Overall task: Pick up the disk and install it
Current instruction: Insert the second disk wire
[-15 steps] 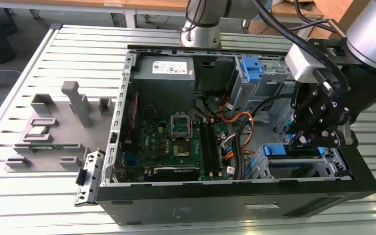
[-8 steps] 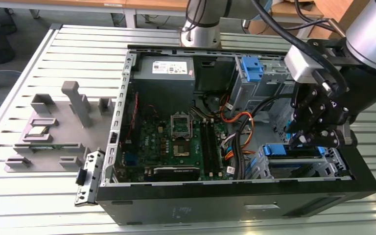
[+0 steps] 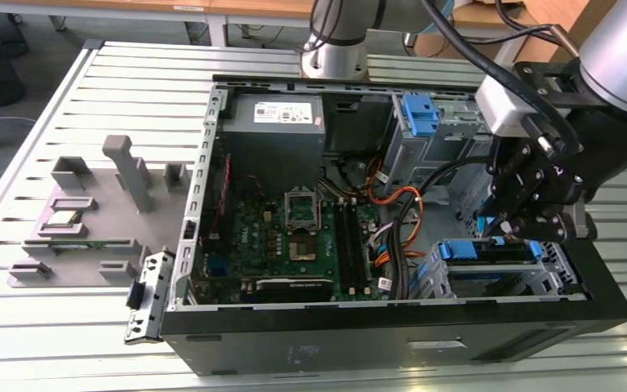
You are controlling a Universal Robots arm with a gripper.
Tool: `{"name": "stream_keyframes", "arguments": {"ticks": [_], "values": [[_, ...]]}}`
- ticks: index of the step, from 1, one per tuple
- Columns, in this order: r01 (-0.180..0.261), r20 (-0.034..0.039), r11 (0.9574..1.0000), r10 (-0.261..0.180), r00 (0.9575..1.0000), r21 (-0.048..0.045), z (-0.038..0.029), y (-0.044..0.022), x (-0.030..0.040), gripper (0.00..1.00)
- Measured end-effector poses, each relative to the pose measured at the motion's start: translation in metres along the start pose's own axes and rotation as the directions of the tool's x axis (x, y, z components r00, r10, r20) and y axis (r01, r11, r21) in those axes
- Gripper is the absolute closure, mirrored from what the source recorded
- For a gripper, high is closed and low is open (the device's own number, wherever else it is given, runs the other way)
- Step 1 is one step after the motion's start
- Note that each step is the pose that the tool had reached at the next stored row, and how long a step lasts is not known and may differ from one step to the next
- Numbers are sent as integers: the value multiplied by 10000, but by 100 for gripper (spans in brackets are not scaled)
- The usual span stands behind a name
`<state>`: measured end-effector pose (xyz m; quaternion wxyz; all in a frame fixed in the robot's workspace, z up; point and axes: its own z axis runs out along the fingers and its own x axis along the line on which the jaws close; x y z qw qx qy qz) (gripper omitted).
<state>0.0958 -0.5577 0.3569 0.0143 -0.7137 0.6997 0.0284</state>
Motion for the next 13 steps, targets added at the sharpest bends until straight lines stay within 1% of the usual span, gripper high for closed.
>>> {"name": "stream_keyframes", "arguments": {"ticks": [3,13], "values": [[0,3,10000,0,10000,3,-26,1,-1,70],[0,6,10000,0,10000,4,-27,1,-2,70]]}}
